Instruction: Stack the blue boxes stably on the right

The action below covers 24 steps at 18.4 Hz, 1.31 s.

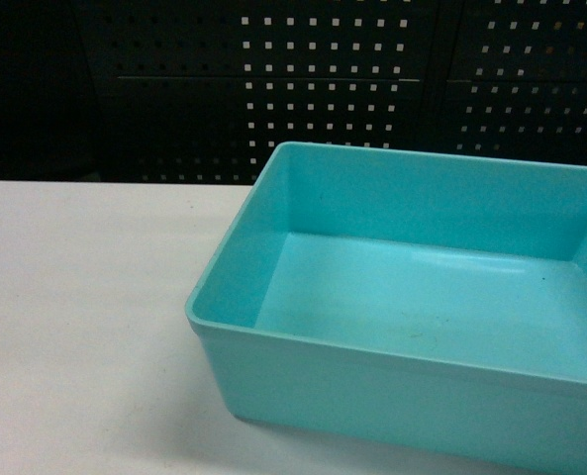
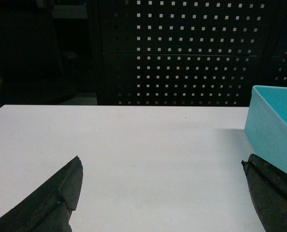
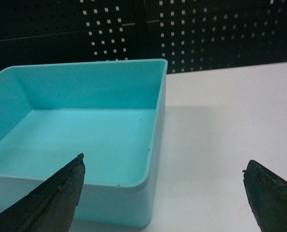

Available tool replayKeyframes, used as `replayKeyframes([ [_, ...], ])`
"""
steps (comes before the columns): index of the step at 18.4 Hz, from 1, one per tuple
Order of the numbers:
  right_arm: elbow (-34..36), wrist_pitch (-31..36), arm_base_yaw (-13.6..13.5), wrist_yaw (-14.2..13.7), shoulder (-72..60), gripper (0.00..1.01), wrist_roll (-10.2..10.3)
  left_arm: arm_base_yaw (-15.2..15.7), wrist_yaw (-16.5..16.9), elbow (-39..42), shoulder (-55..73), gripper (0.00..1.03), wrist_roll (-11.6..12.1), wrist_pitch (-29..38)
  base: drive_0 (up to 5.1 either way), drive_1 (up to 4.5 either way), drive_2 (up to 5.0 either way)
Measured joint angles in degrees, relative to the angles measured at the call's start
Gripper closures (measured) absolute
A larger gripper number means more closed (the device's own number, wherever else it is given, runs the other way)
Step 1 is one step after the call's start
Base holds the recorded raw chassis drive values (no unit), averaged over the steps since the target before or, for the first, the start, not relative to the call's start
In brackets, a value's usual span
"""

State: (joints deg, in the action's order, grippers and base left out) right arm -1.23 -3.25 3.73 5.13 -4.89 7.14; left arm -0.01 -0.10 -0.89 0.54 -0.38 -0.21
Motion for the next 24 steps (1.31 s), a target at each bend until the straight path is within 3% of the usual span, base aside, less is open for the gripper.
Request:
replayKeyframes([
  [3,-3.23,9.07,-5.05,-1.75,-12.48,0.03,3.76,0.0,-0.02,0.0,0.0,0.05,0.0,0.0,0.0,0.0,0.0],
  [4,-7.54,14.38,-7.87,-3.06,-20.37,0.03,4.83,0.0,-0.02,0.0,0.0,0.05,0.0,0.0,0.0,0.0,0.0],
  [5,-12.33,17.84,-9.73,-3.74,-26.93,0.03,4.96,0.0,-0.02,0.0,0.0,0.05,0.0,-0.02,0.0,0.0,0.0],
  [7,-22.6,17.84,-11.65,-3.89,-38.07,0.03,4.48,0.0,-0.02,0.0,0.0,0.05,0.0,-0.02,0.0,0.0,0.0],
  [8,-29.0,17.44,-11.89,-4.59,-45.9,0.03,3.26,0.0,-0.02,0.0,0.0,0.05,0.0,-0.02,0.0,0.0,0.0],
  [10,-41.46,14.1,-8.02,-5.84,-64.06,0.03,1.11,0.0,-0.02,0.0,0.0,0.05,0.0,-0.02,0.0,0.0,0.0],
  [12,-45.97,14.84,-3.98,-8.39,-73.64,0.03,-0.09,0.0,-0.02,0.0,0.0,0.05,0.0,-0.02,0.0,0.0,0.0],
  [15,-49.03,12.28,-0.55,-9.55,-77.07,0.03,-1.27,0.0,-0.02,0.0,0.0,0.05,0.0,-0.04,0.0,0.0,0.0],
  [17,-48.26,11.04,-0.87,-7.21,-77.09,0.03,-3.1,0.0,0.02,0.0,0.0,0.05,0.0,-0.02,0.0,0.0,0.0],
  [20,-42.47,11.69,-3.13,-6.16,-77.18,0.04,-6.84,0.0,0.0,0.0,0.0,0.05,0.0,-0.04,0.0,0.0,0.0],
  [24,-38.95,16.28,-6.21,-10.16,-79.28,0.03,-8.5,0.0,0.0,0.0,0.0,0.05,0.0,-0.02,0.0,0.0,0.0],
])
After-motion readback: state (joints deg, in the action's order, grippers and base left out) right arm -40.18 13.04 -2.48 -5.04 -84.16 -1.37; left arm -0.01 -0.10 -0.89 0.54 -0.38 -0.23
